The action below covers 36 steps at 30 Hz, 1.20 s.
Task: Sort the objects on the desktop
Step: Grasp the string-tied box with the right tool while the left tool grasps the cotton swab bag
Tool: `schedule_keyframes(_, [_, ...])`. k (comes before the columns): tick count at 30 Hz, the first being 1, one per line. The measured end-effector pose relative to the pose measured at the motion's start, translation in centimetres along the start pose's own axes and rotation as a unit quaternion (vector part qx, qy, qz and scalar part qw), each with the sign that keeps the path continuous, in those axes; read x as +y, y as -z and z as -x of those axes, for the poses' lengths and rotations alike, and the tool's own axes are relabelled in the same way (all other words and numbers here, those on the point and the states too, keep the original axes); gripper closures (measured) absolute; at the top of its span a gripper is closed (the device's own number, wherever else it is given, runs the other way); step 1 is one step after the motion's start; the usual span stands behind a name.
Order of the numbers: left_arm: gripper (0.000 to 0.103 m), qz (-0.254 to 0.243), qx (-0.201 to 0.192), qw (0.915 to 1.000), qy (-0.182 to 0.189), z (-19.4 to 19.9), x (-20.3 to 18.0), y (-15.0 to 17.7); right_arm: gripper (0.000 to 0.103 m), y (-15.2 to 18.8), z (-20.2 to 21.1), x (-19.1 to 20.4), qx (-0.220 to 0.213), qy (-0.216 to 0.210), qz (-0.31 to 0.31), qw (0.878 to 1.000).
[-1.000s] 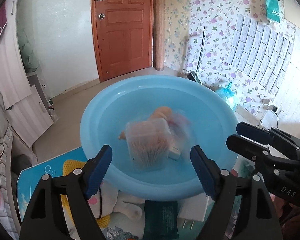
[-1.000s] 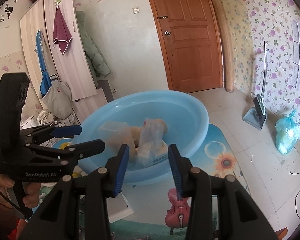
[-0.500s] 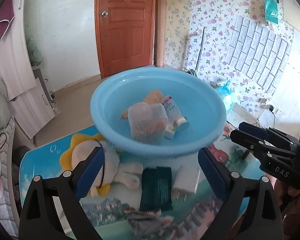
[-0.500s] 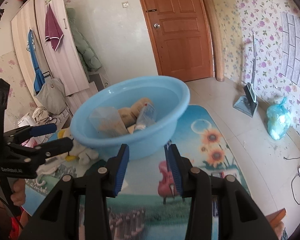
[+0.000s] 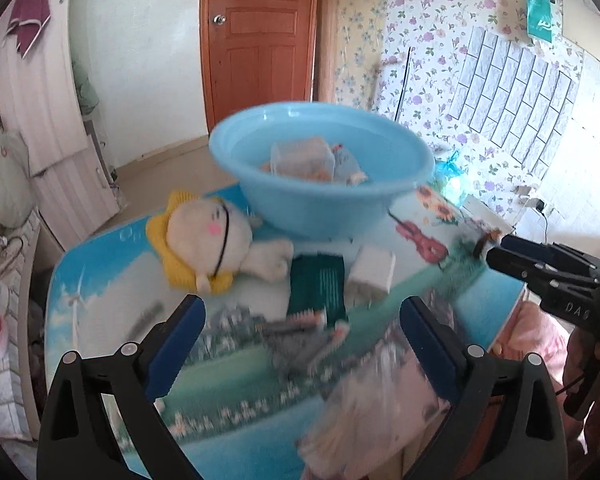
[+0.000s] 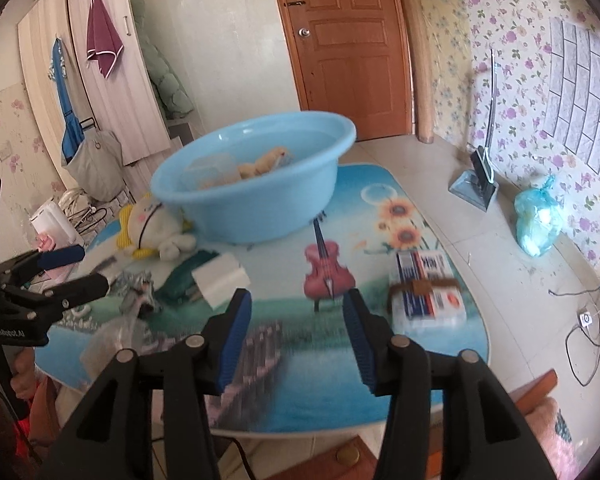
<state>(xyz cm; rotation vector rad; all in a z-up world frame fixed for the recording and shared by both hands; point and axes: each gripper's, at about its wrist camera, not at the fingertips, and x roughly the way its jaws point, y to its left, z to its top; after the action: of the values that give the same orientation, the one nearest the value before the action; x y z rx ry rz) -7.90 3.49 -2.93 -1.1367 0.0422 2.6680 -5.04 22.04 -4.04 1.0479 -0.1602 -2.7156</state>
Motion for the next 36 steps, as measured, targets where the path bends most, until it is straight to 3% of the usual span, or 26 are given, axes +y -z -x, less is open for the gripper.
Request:
schedule_keyframes(9, [0.005,-0.001,0.034,0.9994,0.011,-0.7,-0.4,4.7,0.046,1.5,0.0,-0.4,0.007,0.027,0.001,1.0])
schedule_keyframes(11, [0.005,0.0,0.042,0.9991,0.01,-0.8,-0.4,5.5,0.042,1.4,0.1,-0.8,0.001,0.036,-0.001,0.999])
schedule_keyframes(13, [0.005,0.002,0.048,0.9988,0.009,-1.0,-0.4,6.0,0.028,1.4,0.2,-1.5,-0.007,0.051,-0.009,0.999])
schedule_keyframes(15, [0.005,0.003,0.052,0.9986,0.01,-1.3,-0.3,6.5,0.026,1.3,0.1,-2.8,-0.014,0.07,-0.023,0.997])
schedule_keyframes(21, [0.005,0.008,0.061,0.9979,0.018,-1.9,-0.3,6.9,0.026,1.3,-1.3,-5.9,-0.002,0.096,-0.054,0.994])
schedule_keyframes(30, [0.006,-0.012,0.061,0.998,0.008,-2.4,-1.4,7.3,0.026,1.0,-3.3,-6.7,0.005,0.111,-0.047,0.993])
schedule_keyframes(31, [0.008,-0.017,0.06,0.998,0.009,-2.3,-1.5,7.3,0.026,1.0,-3.4,-6.8,0.005,0.11,-0.049,0.993])
schedule_keyframes(33, [0.021,-0.02,0.058,0.998,0.011,-2.2,-1.7,7.3,0.027,1.0,-3.5,-6.9,0.003,0.104,-0.051,0.993])
schedule_keyframes(35, [0.027,-0.021,0.058,0.998,0.011,-2.2,-1.7,7.3,0.046,1.0,-3.5,-6.8,0.003,0.099,-0.049,0.994])
schedule_keyframes(36, [0.032,-0.021,0.058,0.998,0.013,-2.2,-1.7,7.3,0.05,1.1,-3.5,-6.8,0.007,0.1,-0.049,0.994])
